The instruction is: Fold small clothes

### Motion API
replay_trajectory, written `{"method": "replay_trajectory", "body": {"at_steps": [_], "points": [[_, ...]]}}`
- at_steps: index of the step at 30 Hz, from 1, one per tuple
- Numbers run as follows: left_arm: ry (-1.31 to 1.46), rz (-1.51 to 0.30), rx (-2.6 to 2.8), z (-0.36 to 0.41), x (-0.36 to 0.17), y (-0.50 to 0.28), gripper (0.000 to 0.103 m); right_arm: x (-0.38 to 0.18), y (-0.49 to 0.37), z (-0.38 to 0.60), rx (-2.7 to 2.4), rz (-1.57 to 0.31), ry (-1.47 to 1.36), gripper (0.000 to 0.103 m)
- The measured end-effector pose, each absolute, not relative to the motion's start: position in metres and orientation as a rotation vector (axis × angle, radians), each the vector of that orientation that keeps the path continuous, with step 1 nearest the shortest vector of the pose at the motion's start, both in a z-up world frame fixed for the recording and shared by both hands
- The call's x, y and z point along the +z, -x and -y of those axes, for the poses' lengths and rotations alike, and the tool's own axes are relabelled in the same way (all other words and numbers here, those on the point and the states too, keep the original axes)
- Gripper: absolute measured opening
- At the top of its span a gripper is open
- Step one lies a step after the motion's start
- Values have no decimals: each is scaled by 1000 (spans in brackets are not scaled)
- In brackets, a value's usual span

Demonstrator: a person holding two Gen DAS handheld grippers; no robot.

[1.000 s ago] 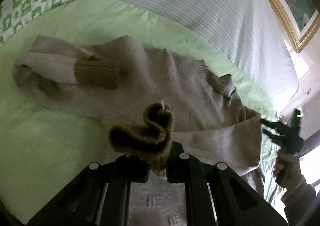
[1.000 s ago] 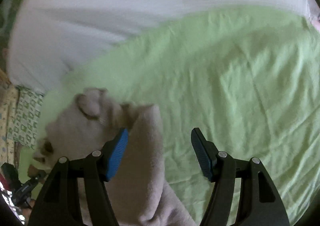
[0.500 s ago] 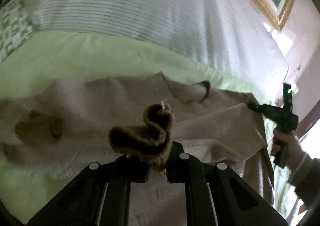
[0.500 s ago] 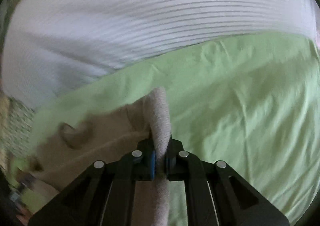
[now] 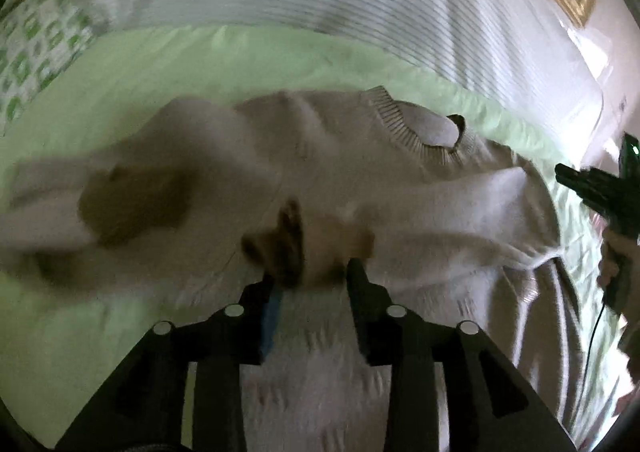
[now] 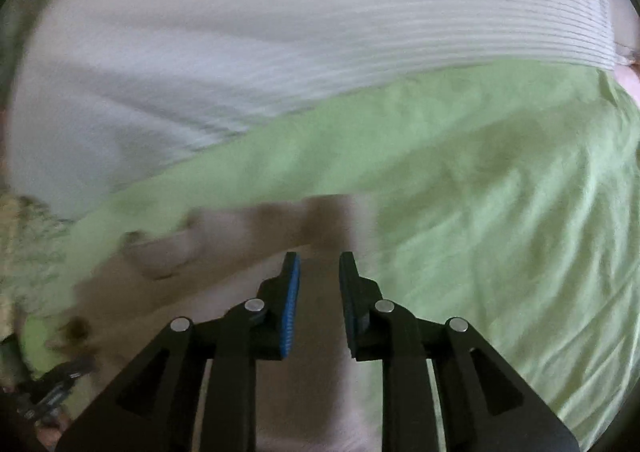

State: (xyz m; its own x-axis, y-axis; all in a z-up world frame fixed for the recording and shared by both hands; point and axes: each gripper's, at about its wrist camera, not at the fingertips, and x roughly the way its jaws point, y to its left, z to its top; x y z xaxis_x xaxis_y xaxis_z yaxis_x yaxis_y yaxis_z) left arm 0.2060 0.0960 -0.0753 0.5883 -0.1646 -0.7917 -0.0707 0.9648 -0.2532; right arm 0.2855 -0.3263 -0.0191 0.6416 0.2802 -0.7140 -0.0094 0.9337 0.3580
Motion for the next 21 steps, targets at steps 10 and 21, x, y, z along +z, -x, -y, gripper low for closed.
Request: {"method": "replay_trajectory", "body": {"at_steps": [10,21], "points": [[614,-1075,-56,-106,-83,-203,54,-60,-262,196,565,-1064,-293,22],[708,-1185,68,-91,-96,-243,66,-78,-214,167,881,-1267,-187,22]]}}
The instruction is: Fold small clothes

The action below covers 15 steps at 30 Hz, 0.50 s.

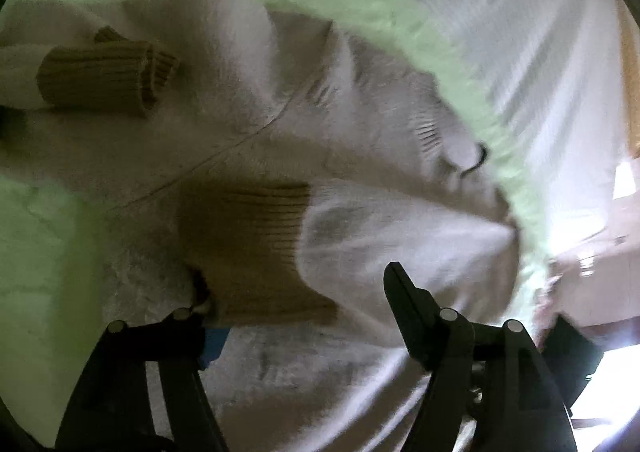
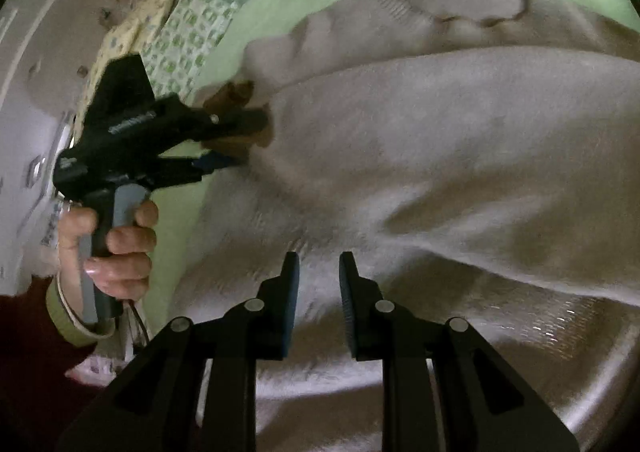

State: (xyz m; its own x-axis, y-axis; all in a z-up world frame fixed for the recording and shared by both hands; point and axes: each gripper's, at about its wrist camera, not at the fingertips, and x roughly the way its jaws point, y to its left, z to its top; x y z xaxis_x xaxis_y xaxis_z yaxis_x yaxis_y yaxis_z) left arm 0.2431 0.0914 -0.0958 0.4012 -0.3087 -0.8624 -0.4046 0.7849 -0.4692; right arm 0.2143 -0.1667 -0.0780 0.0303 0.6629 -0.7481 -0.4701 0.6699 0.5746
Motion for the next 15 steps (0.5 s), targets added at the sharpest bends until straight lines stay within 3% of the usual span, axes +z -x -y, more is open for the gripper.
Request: {"method": "replay_trajectory", "body": {"at_steps": [1,3,8,11,15], "points": [[673,-1183,89,-89,-97,-242,59,-77,-218,175,856,-1253,-209,22],[636,-1151,81,-88,-98,-237,6,-74,-227,190,794,-1217,-257,22],[478,-929,10,-84,-67,-214,7,-66,-257,218,647,-1127,-352,22],[392,-999,24,-84,-82,-216,10,-83,-272,228,463,-1154,-292,22],[384,-1020,87,-103,-87,-199,37,-94,-277,237,381,-1169,-331,22]]}}
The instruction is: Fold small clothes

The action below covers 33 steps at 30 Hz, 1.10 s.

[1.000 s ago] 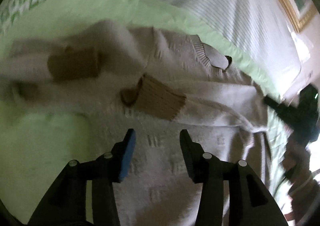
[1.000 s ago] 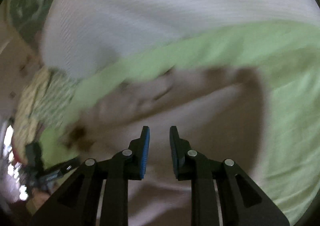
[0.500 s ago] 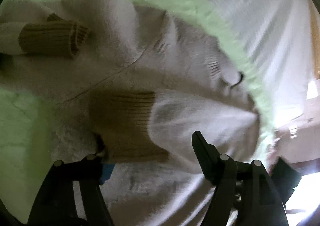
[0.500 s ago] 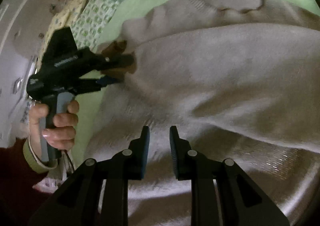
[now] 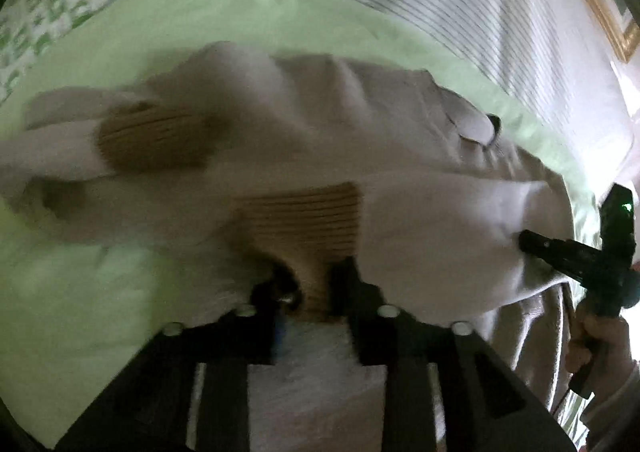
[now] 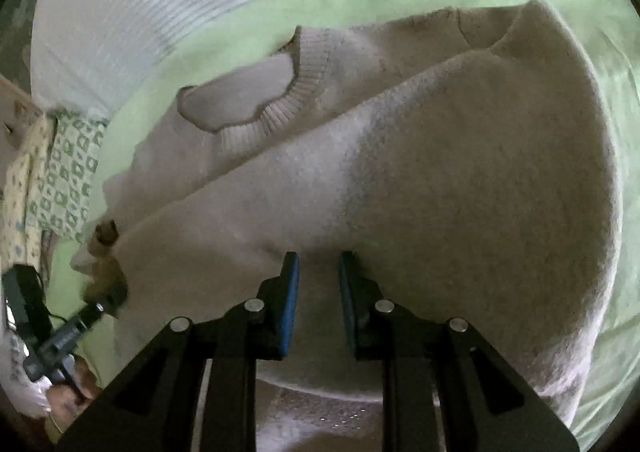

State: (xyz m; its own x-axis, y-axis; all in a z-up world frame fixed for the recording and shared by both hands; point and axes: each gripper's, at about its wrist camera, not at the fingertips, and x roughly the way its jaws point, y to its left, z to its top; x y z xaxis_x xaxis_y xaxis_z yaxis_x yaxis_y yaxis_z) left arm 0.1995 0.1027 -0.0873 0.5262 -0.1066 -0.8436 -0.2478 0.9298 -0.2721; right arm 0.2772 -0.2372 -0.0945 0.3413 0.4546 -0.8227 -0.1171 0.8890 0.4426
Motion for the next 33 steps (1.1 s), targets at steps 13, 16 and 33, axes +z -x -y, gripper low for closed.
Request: {"method": "replay_trajectory", "body": {"at_steps": [13,16,33], "points": [[178,-945,529,-233,-60,-140,70,-43,-242,156,634,-1083,-363,44],[13,-924,565,-246,-49,-156,70,-40,-235,147,648,-1082,-370,44],[-91,-1097,116,-234,-72,-195,70,-53,-229,202,490,-1107,-470,45]]}}
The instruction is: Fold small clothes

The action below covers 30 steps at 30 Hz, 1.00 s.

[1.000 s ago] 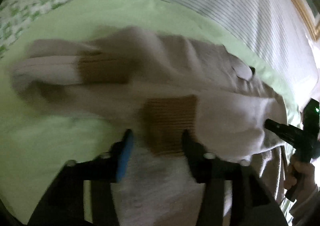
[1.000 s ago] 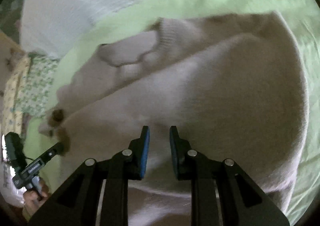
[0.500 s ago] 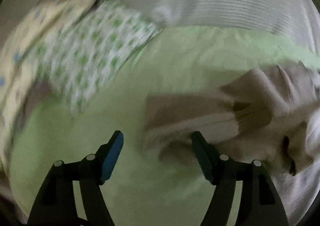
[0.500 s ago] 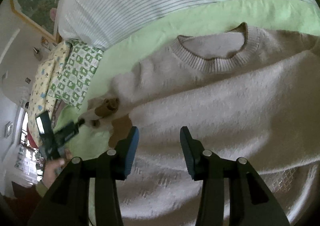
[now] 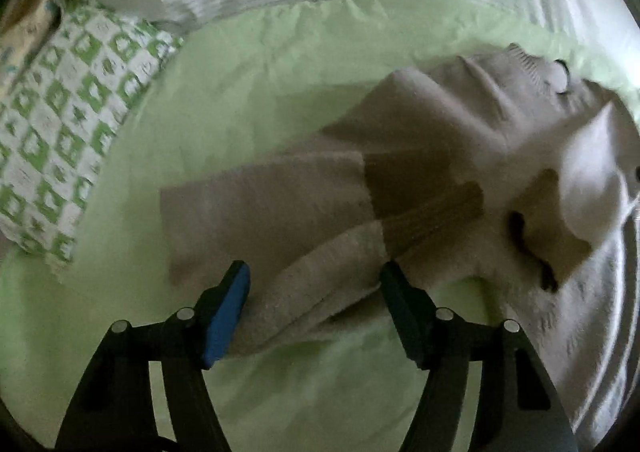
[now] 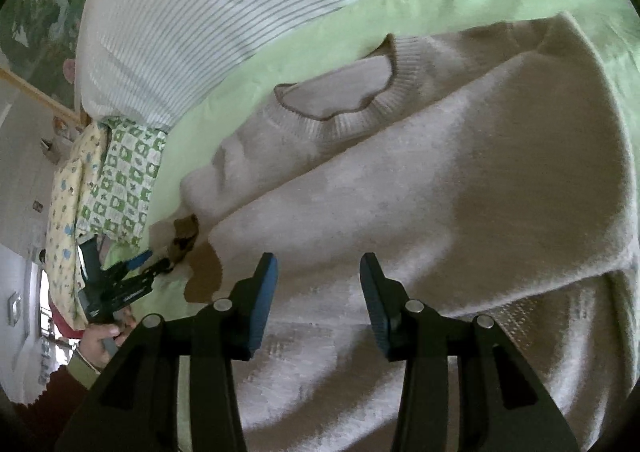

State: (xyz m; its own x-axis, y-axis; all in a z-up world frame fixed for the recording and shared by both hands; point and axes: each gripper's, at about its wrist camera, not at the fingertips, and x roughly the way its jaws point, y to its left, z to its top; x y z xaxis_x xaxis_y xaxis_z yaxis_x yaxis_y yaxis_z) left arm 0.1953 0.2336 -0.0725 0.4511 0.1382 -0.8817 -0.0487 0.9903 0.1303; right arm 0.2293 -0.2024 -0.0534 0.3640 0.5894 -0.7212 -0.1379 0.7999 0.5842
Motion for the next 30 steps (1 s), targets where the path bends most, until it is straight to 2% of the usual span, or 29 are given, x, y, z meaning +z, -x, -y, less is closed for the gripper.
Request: {"method": "replay_trajectory", "body": {"at_steps": [6,11,12,13,14,15,17,22,26,30], "points": [[-66,-1138,21,-237,-71,-200,70,-57,-223,200,491,-1122,-464,45],[-194,-1198,-20,-228,-84,-206,70,-56,-220,196,497,-1127,-460,45],[-217,-1208,-6,-228,-88,-209,63,-56,-220,196,497,-1125,-464,45],[-227,-1218,3,-228,-91,-210,50,-54,-220,196,493,-1123,-460,45],[-242,-1238,14,-228,-96,-213,16,-53,-219,195,493,-1119,-454,45],[-251,-1247,40,-228,-97,-216,10,-52,-219,194,496,-1116,-453,44],[-206,-1211,47,-228,-87,-214,4,-48,-217,194,506,-1105,-450,45],[-8,-1023,13,-205,-19,-204,3,-35,-212,197,536,-1059,-456,44],[173,-814,-137,-141,56,-206,3,-28,-210,207,520,-1021,-481,44],[272,-689,-283,-57,92,-222,3,-24,-210,224,472,-988,-528,45]]}}
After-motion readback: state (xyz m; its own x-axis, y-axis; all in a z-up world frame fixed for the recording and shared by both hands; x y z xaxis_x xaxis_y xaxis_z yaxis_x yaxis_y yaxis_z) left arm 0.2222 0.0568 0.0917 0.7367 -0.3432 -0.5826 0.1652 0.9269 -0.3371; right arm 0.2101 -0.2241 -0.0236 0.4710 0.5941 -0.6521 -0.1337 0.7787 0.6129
